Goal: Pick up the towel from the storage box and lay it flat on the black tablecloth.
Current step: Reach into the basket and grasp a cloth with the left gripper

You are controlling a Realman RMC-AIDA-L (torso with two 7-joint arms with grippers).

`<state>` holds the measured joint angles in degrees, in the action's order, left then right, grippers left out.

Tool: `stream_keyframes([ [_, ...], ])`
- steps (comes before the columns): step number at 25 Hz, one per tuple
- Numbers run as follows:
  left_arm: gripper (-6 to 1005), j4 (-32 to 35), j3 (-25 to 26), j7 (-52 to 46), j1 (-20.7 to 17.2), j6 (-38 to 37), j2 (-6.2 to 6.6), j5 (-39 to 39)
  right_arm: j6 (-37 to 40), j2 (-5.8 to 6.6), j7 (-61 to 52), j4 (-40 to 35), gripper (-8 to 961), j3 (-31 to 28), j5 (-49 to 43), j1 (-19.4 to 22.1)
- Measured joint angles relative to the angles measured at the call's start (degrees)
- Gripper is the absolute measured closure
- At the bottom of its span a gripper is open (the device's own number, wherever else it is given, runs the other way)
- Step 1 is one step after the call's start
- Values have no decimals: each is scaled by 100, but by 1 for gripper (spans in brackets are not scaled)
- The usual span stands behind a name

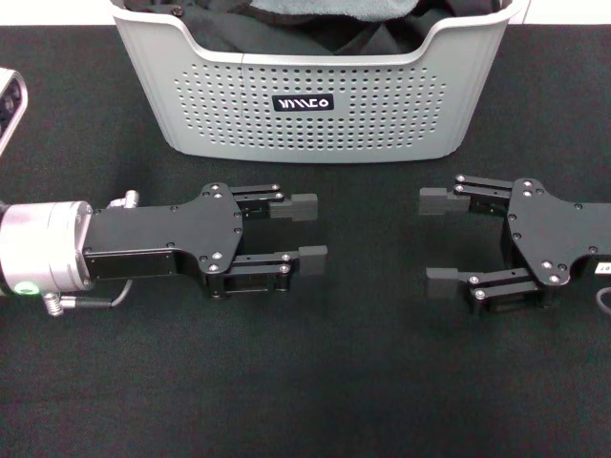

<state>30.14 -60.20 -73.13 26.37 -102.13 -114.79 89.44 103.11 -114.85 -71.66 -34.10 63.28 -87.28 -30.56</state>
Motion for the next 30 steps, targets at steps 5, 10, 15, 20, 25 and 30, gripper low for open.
stream_keyframes([
  [5, 336, 0, 0, 0, 11, 0, 1, 8, -1, -16, 2, 0, 81, 0, 0, 6],
  [10, 337, 0, 0, 0, 18, 0, 7, 7, -2, -19, 28, 0, 81, -16, 0, 6],
  [15, 339, 23, 3, 0, 15, 1, 9, -16, -8, -29, 71, 0, 81, -39, 0, 6],
  [20, 340, 58, 241, -23, 34, 13, -3, -36, -55, -25, 80, 0, 82, -65, 6, 10],
  [25, 341, 565, 498, -235, 46, 9, -26, -129, -152, 0, 263, 1, 82, -264, 29, 197],
  [30, 342, 1880, 561, -754, 85, 373, -79, -524, -177, -22, 378, 7, 82, -660, 38, 469],
])
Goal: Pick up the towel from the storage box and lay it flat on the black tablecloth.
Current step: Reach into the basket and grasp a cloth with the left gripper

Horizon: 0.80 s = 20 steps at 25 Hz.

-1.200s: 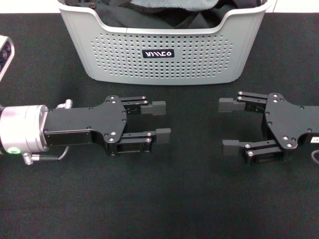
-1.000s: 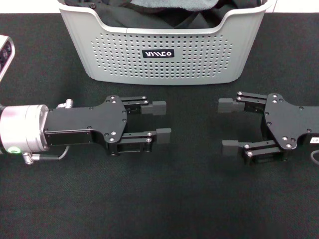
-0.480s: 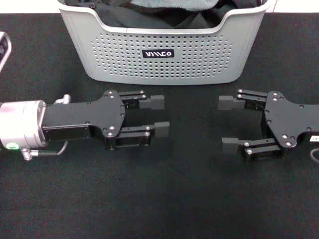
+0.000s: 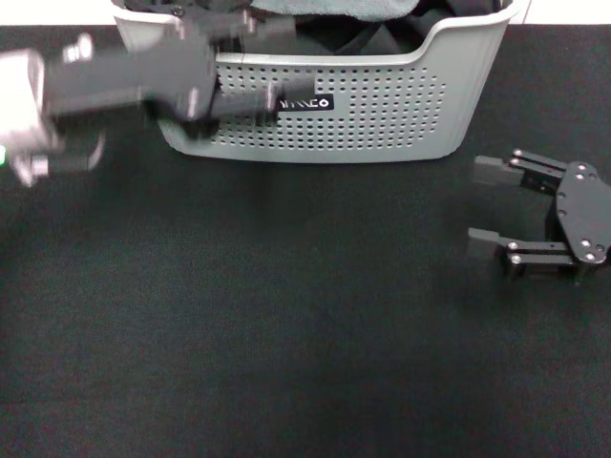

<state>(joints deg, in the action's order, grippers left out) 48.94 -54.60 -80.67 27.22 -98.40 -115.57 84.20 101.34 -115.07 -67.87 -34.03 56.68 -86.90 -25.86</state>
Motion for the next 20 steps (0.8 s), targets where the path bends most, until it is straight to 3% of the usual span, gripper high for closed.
stream_keyframes([
  [5, 343, 907, 34, -1132, 445, 1562, -75, 220, -5, -27, 68, 113, 82, -90, 11, 168],
  [8, 343, 936, 20, -1506, 838, 2351, -62, 453, -5, -34, 237, 379, 82, -91, 23, 194],
  [12, 344, 923, 13, -1882, 1231, 3312, -116, 1355, -6, -34, 451, 725, 82, -94, 120, 194],
  [16, 344, 909, 5, -2462, 1441, 3499, -126, 2121, -11, -38, 578, 845, 83, -96, 162, 222],
  [20, 345, 904, 6, -2789, 1479, 3466, -89, 2350, -51, -43, 596, 864, 83, -96, 171, 227],
])
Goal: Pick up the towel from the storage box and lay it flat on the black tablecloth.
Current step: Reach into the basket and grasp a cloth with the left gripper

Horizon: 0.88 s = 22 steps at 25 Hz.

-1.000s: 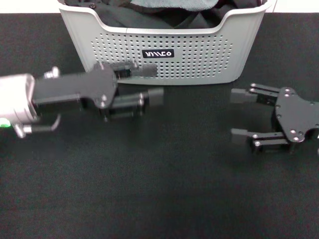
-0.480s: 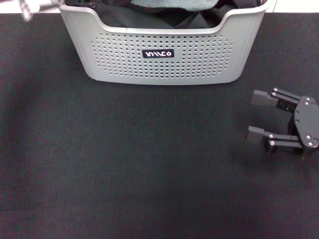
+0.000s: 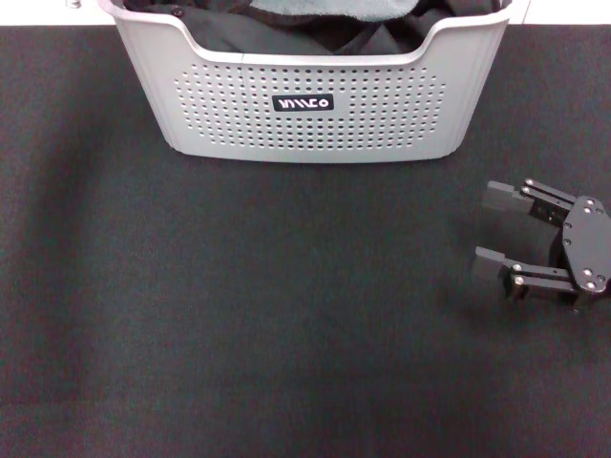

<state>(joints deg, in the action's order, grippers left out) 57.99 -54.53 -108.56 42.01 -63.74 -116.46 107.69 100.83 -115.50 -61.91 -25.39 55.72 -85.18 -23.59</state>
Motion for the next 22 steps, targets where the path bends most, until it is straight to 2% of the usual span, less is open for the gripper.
stream_keyframes([
  [13, 347, -38, 14, -703, -50, -200, 302, 283, -204, 1, 70, 8, 83, 10, -6, -66],
  [17, 348, -241, -9, -1107, 100, -327, 417, 568, -299, -7, 71, 14, 83, 9, -5, -60],
  [22, 356, -390, -15, -1250, 246, -505, 443, 850, -340, -26, 73, 21, 83, 9, -2, -65],
])
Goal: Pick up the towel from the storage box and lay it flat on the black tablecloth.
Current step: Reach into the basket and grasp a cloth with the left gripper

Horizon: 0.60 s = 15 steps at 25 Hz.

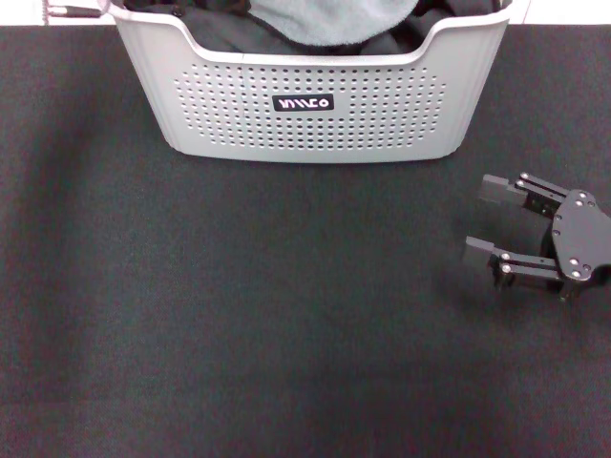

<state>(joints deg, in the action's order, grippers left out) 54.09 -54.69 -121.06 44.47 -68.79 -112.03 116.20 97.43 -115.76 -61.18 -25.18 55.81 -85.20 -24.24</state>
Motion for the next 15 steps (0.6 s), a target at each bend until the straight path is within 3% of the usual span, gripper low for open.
stream_keyframes([
  [11, 372, 2, 25, -105, 190, -713, 33, -67, -78, -8, 36, 34, 84, -3, 5, 48],
  [15, 462, 4, 39, -106, 193, -715, 21, -88, -80, -8, 190, 173, 84, -4, 18, 37],
])
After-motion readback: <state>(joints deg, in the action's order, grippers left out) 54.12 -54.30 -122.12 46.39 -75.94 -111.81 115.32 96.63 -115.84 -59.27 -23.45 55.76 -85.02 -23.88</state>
